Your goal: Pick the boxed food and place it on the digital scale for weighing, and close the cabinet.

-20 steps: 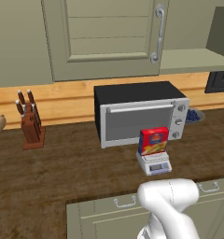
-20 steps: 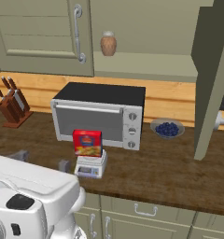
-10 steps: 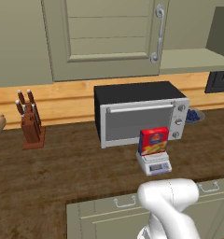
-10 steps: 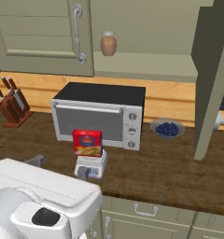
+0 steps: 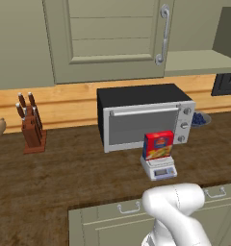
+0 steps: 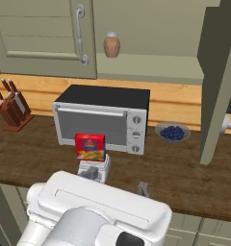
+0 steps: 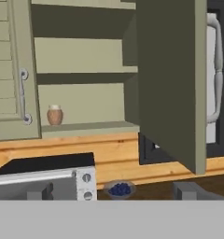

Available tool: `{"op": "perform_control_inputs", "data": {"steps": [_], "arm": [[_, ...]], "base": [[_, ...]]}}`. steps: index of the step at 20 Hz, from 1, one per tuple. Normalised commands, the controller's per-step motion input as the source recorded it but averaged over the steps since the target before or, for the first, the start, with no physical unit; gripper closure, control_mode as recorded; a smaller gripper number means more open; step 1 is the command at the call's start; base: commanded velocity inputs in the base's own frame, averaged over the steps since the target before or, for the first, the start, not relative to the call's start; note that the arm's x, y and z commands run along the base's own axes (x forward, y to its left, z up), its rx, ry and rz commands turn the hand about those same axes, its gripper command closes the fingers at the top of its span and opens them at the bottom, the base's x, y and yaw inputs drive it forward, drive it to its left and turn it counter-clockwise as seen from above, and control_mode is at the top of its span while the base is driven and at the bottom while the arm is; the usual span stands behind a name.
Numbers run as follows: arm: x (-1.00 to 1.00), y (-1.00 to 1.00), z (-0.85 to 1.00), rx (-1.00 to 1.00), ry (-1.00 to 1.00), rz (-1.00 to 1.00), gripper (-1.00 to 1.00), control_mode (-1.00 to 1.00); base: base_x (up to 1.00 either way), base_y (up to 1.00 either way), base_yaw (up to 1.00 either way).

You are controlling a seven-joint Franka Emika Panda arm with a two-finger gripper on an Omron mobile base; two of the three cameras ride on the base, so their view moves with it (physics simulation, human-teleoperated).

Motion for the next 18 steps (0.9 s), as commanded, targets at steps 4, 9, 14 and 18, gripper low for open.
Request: {"op": "perform_control_inputs", "data": {"steps": [4, 9, 14, 18], "arm": [[0.0, -0.22, 0.02, 0.0, 0.0, -0.01, -1.0, -1.0], [0.0, -0.51, 0.19, 0.03, -0.01, 0.0, -1.0, -1.0], [0.0, -0.68, 0.21, 0.07, 0.0, 0.0, -1.0, -1.0], [0.0, -0.77, 0.21, 0.07, 0.0, 0.04, -1.0, -1.0]], "base": [[0.0, 0.0, 0.0], [0.0, 0.0, 0.0], [0.0, 0.0, 0.0], [0.0, 0.0, 0.0]]}}
